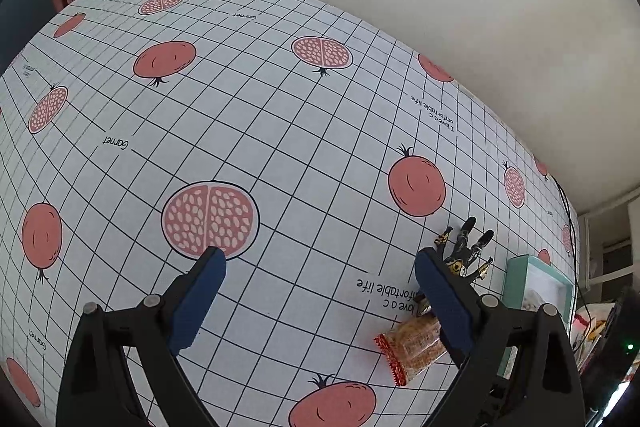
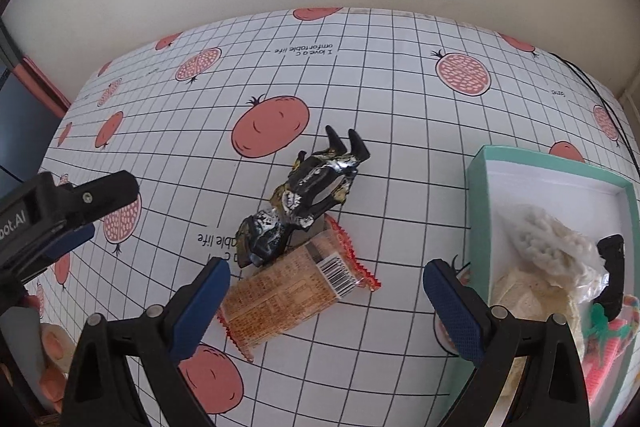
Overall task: Organize objects
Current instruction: 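Withdraw both tools from the tray toward the robot toy and snack bar, then grasp the black-gold robot toy with the left tool while the right grasps the wrapped snack bar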
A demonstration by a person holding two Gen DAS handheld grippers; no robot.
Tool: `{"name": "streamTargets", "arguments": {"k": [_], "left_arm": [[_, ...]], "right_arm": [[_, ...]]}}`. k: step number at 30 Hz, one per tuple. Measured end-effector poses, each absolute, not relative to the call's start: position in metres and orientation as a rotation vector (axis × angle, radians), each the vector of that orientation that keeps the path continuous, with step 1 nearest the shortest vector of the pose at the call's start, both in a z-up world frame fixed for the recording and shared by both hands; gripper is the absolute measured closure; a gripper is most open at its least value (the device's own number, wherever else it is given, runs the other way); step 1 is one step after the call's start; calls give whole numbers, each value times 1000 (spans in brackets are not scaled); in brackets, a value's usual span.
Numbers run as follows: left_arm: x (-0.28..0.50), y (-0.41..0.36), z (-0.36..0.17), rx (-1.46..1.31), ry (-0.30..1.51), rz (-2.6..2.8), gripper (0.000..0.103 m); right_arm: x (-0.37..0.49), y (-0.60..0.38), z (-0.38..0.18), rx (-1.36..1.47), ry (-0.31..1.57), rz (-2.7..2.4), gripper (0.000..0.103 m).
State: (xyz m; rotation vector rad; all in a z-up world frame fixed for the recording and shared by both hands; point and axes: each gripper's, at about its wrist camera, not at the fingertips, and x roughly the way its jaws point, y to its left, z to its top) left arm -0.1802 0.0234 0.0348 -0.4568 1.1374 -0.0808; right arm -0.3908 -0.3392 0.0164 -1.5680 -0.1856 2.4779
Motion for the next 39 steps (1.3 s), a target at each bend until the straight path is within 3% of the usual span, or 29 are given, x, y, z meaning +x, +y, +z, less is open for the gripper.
{"name": "streamTargets", "arguments": {"k": [13,33,39], "left_arm": [[-177,4,31,-460,1148,-112,7],[-172,-56,25,-424,1141,-252,8],[-172,-65,17,-437,1152,-281,8]], "right_arm": [[-393,-345,-8,-1621,-247,2410,4],[-380,-315,6,-1609,-265,2413,6],[-376,-312,9,-1610,-241,2429,15]]}}
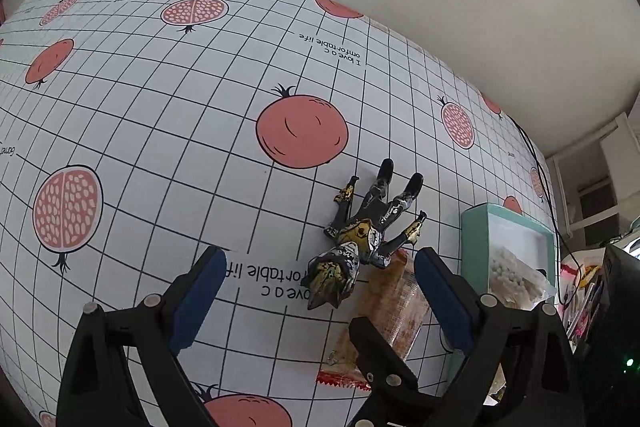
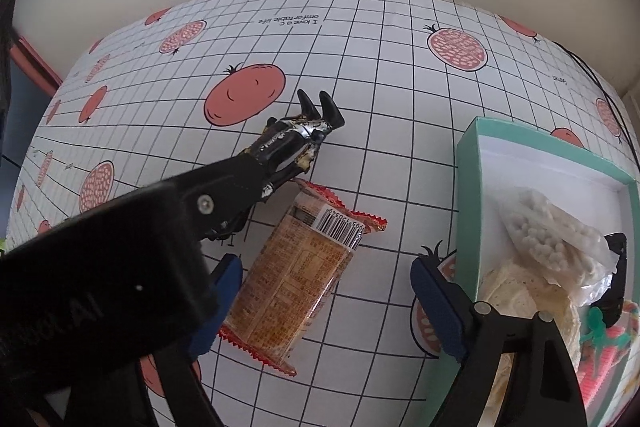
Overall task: Organize objects
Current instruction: 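Grasp the black-gold robot toy with the left tool while the right grasps the wrapped snack bar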
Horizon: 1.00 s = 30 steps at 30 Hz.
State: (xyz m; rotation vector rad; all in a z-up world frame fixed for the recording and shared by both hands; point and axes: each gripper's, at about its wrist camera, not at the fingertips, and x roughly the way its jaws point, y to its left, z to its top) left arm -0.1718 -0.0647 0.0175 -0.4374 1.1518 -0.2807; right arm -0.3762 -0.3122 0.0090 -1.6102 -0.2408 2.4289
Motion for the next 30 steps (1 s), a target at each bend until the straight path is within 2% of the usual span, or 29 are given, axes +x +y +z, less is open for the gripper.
{"name": "streamTargets", "arguments": {"k": [12,16,19,21,23,30], "left_arm": [[-173,-75,11,-408,1169,-283,37],[-172,-74,9,-381,1171,-244,54],[-172,-69,8,-400,1174,-243,60],[-172,-66,7,-395,1177,-221,70],[-172,-64,6,-406,1179,-219,73],[-172,-58,5,-430,1180,-211,80]], "right_arm": [[-376,-315,3,-1602,-267,2426,32],[-374,-315,4,-1591,-293,2421,40],[-369,-311,8,-1585,-301,2422,44],[-371,-309,9,-1581,-298,2423,47],[-369,-306,11,-1573,-289,2423,51],[-366,-302,15,-1569,-296,2425,54]]}}
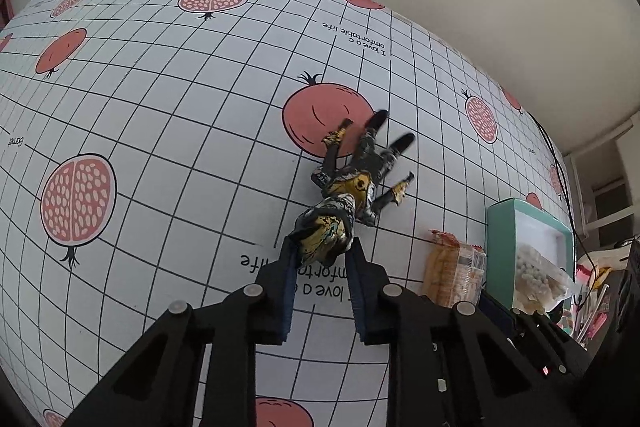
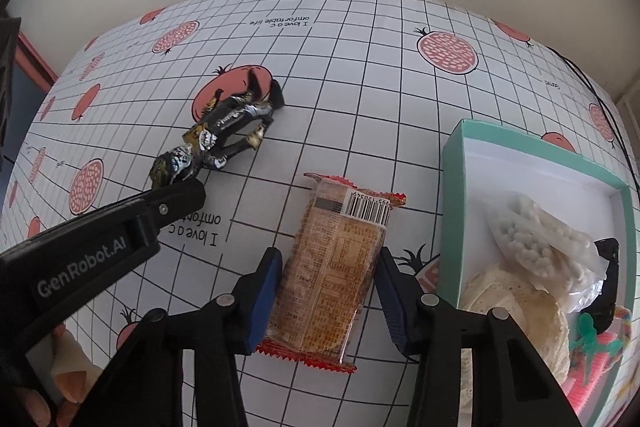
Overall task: Organize objects
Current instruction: 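Grasp the black-gold robot toy with the left tool while the right grasps the wrapped snack bar, then lift the robot toy and snack bar and carry both over the tray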
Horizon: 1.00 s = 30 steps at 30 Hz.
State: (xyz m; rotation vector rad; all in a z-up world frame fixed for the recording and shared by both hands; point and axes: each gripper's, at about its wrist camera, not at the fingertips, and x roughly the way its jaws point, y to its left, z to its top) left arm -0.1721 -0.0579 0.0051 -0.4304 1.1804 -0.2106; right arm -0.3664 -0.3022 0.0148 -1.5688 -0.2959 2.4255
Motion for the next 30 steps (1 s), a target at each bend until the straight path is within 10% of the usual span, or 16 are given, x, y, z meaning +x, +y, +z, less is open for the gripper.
{"name": "streamTargets", "arguments": {"k": [30], "left_arm": [[-183,-22,60,-493,1022,-197,82]], "right_arm": [[-360,-322,39,-1495,-346,2497,63]]}}
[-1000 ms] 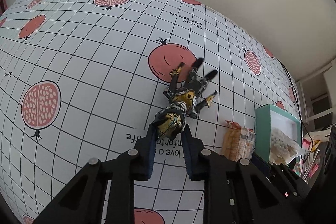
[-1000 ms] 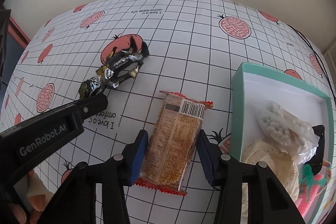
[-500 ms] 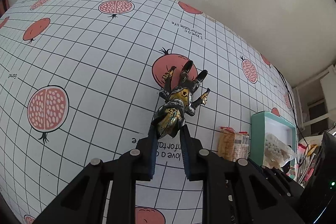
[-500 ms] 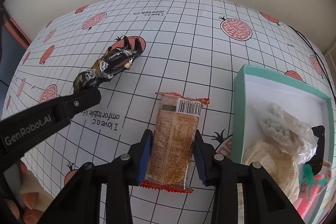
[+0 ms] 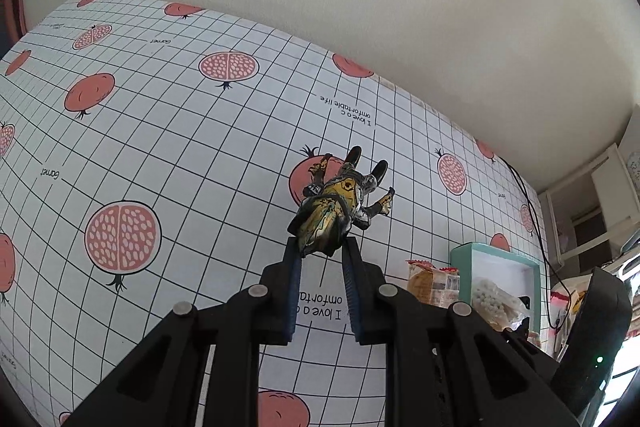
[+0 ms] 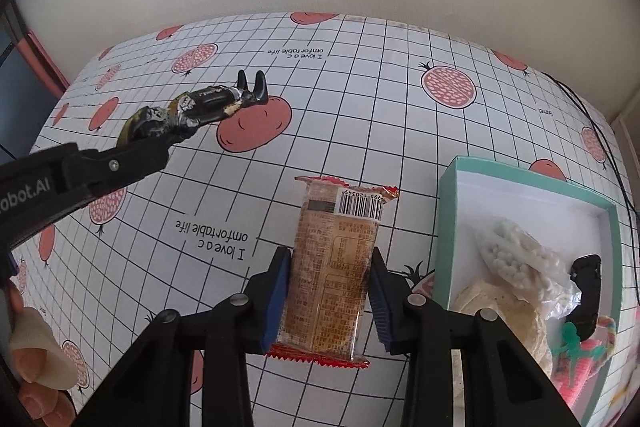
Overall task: Organize objects
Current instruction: 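Lift the robot toy and snack bar and carry both over the tray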
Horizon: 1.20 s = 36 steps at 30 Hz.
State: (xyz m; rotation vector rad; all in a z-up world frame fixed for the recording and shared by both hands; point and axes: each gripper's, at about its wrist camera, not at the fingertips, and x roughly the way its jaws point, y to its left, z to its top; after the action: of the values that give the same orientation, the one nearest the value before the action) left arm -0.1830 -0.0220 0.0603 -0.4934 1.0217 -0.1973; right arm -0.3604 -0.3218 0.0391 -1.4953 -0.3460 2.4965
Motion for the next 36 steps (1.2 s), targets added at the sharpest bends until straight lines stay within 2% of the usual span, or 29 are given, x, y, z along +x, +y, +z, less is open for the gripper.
{"name": "streamTargets", "arguments": {"k": [12,25,36], "left_arm": [[-196,-26,107,-495,910,-235,82],[-220,-121,144,-346,922,-360,82],[-255,-182,153,-279,988,-421,82]], "right_arm": [[-342,-322,79,-1422,-361,2540,63],[-296,-264,131,-1396,-336,2436,63],[-255,-215,135,-1483,-297,2302,63]]}}
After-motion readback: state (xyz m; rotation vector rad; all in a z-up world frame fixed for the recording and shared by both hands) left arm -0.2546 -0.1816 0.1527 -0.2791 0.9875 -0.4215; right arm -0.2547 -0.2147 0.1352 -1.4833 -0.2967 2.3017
